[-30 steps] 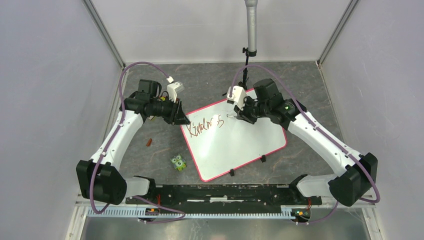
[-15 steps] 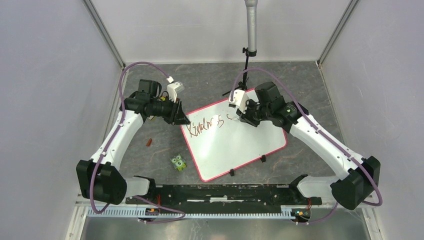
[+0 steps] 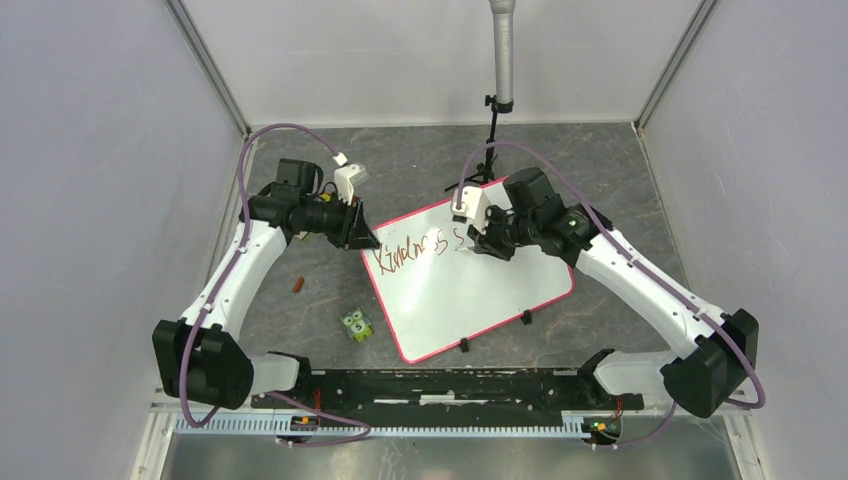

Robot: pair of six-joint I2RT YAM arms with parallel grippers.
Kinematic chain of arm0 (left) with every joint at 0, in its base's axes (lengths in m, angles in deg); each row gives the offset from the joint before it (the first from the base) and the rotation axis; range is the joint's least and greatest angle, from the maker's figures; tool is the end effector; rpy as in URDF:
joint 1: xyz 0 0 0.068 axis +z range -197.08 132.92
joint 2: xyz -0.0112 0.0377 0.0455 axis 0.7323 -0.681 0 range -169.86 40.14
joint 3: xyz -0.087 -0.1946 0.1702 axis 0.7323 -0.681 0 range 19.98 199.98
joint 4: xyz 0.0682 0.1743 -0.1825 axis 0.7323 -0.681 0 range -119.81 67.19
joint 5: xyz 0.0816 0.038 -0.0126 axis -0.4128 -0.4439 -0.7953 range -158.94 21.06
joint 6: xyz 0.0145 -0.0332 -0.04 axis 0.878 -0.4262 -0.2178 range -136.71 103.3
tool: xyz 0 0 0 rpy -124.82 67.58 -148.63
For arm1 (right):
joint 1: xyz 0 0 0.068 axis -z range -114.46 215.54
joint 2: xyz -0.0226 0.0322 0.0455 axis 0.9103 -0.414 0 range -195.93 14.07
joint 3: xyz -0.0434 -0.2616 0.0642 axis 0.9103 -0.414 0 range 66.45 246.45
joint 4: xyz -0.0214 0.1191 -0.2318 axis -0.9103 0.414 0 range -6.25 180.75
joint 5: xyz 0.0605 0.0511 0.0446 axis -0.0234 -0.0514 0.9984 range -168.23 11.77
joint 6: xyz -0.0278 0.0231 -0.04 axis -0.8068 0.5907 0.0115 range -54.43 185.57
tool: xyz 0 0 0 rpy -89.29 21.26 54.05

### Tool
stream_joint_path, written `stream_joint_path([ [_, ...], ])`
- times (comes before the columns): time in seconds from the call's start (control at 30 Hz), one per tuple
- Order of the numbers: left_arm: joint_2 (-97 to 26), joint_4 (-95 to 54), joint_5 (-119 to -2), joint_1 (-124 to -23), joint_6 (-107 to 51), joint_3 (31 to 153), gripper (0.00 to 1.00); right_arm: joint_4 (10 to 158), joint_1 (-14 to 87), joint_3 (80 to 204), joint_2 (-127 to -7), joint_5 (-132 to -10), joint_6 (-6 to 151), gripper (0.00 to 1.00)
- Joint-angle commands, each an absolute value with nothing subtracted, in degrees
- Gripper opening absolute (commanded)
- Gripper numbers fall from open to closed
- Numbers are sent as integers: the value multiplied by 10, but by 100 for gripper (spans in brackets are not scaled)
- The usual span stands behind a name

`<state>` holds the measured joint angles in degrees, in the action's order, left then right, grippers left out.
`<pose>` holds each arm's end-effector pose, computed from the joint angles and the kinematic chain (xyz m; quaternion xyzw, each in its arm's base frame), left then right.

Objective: Write a sentence on the whiteboard

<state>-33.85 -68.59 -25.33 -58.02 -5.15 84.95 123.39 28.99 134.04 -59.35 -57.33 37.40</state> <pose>0.2467 -0.0728 0.3066 0.2828 0.8461 -0.3525 0.2826 0.2091 0.1708 0.3249 -0.5452 0.7319 0.1946 0.3594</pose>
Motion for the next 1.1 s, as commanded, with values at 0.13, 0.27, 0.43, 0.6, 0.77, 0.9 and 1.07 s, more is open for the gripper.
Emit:
stream_joint_path([
  [0.13,-339,-700,-266,-587,-19,851,2,1226,326,1388,-578,-561,382,0],
  [0.27,-342,-700,-265,-587,-19,852,2,1223,329,1389,-581,-572,380,0],
  [0.43,-341,-700,-266,-587,-18,851,3,1215,329,1390,-591,-573,382,0],
  [0.6,-337,-700,-268,-587,-18,849,3,1204,329,1390,-602,-581,385,0],
  [0.77,-336,-699,-271,-587,-17,848,2,1204,330,1388,-610,-609,381,0],
  [0.9,-338,-699,-270,-587,-18,848,3,1212,345,1388,-610,-628,376,0],
  [1.07,-339,-699,-270,-587,-17,848,2,1222,364,1391,-604,-635,367,0],
])
